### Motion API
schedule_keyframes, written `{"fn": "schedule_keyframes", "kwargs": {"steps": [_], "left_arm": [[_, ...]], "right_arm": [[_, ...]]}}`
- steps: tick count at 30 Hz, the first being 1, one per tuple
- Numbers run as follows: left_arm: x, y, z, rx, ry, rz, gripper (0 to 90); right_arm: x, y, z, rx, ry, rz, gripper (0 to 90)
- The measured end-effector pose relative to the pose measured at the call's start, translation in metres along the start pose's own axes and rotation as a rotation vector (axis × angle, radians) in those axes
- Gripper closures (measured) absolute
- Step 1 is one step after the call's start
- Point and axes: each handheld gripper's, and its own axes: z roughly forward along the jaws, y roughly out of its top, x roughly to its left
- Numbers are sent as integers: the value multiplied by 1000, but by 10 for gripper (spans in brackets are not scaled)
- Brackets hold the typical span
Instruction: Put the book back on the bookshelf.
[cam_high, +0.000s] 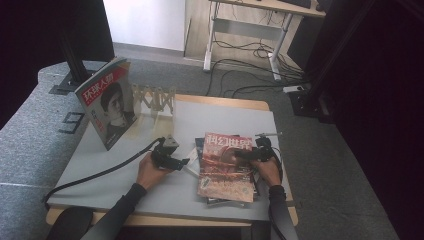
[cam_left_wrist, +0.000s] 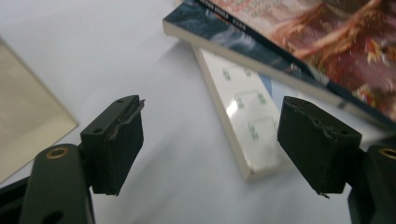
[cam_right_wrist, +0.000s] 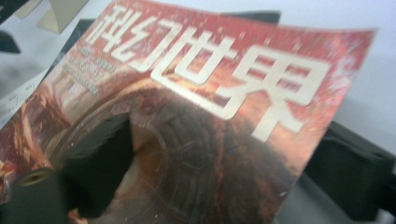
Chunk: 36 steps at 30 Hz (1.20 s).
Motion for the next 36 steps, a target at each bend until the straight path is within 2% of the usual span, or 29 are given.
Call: {"fn": "schedule_keyframes", "kwargs": {"steps": [6, 9, 13, 17, 22, 25, 30, 36], "left_arm": [[0, -15, -7, 21, 13, 6, 217], [0, -24, -8, 37, 7, -6, 216], [-2, -26, -10, 68, 23, 21, 205], [-2, -26, -8, 97, 5, 28, 192], [-3, -26, -8, 102, 2, 34, 166], [-3, -26, -8, 102, 4, 36, 166], [-3, -26, -8, 102, 3, 34, 166], [-2, -26, -8, 104, -15, 33, 147]], "right_arm": [[6, 3, -9, -45, -81, -41, 419], [10, 4, -13, -61, -119, -69, 524], [15, 5, -16, -73, -159, -106, 646], [21, 7, -17, -70, -189, -119, 684], [21, 9, -20, -63, -182, -113, 696], [23, 10, -22, -67, -176, -114, 733], [28, 11, -30, -104, -145, -128, 795], [39, 14, -38, -143, -142, -164, 821]]}}
